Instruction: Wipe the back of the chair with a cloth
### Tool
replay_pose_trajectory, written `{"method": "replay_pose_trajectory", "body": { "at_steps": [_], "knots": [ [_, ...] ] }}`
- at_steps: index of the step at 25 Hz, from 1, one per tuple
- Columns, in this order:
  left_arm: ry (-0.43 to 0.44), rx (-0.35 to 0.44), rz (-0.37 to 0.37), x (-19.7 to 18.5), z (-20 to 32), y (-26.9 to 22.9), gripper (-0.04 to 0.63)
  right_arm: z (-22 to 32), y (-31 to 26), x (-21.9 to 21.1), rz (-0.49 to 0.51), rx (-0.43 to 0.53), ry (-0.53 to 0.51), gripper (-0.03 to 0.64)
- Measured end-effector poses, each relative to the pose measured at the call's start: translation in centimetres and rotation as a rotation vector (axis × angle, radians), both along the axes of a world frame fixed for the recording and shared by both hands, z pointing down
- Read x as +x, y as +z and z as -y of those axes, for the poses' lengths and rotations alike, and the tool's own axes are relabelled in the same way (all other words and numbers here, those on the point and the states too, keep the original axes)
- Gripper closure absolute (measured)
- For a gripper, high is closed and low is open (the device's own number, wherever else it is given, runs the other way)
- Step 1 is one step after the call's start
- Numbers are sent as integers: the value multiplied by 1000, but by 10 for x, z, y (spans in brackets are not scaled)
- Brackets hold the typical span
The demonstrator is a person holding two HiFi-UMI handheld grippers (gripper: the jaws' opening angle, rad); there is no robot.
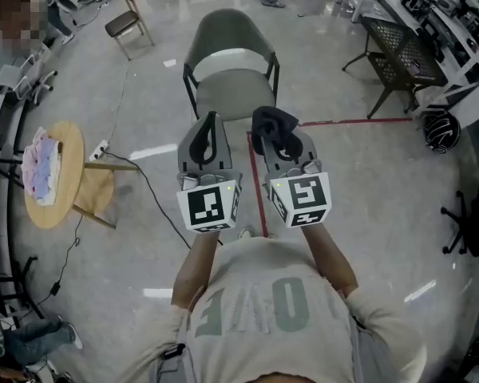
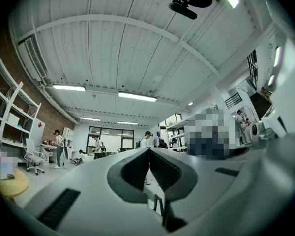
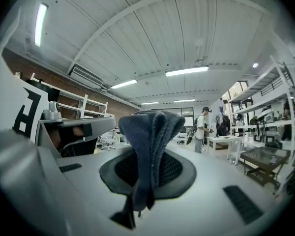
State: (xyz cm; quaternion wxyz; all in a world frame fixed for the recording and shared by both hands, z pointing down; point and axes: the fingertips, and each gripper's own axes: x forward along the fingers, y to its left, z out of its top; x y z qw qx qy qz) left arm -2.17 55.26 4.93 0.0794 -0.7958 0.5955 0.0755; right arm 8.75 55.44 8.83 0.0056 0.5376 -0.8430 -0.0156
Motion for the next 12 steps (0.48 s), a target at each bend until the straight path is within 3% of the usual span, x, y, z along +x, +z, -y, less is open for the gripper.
{"method": "replay_pose_trajectory", "body": {
  "at_steps": [12],
  "knots": [
    [11, 8, -7, -41, 9, 4, 580, 9, 18, -23, 34, -44, 41, 558]
  ]
}}
